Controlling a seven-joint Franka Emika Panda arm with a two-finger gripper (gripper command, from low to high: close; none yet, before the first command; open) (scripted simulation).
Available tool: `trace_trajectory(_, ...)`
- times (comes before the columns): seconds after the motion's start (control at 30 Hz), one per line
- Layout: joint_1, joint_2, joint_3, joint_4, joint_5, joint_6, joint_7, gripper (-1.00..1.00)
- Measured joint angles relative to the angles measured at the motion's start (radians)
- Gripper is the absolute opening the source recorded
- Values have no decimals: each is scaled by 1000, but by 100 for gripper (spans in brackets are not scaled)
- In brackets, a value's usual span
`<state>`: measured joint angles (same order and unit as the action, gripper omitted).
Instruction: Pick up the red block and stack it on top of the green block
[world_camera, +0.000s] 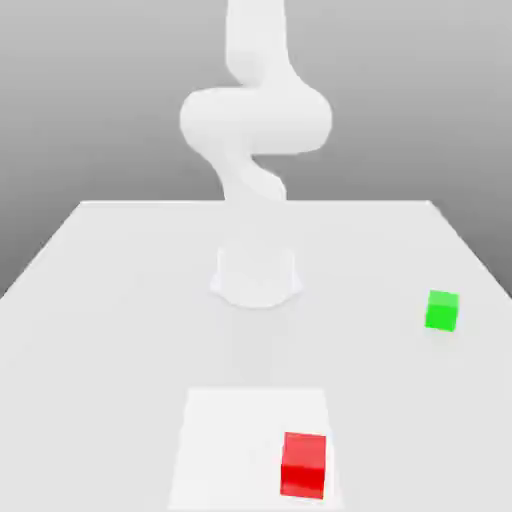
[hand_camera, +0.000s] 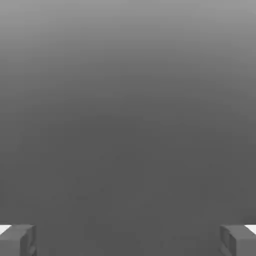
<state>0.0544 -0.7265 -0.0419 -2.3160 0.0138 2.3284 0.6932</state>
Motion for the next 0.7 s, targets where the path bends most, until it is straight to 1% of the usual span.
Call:
trace_trajectory(0.27,163,238,-127,-52,57,92,-355,0)
trace_trajectory(0.4,228,356,-174,-77,95,136,-536,0)
trace_trajectory(0.53,278,475,-207,-102,134,180,-718,0)
trace_trajectory(0.7,316,622,-221,-133,172,236,-937,0)
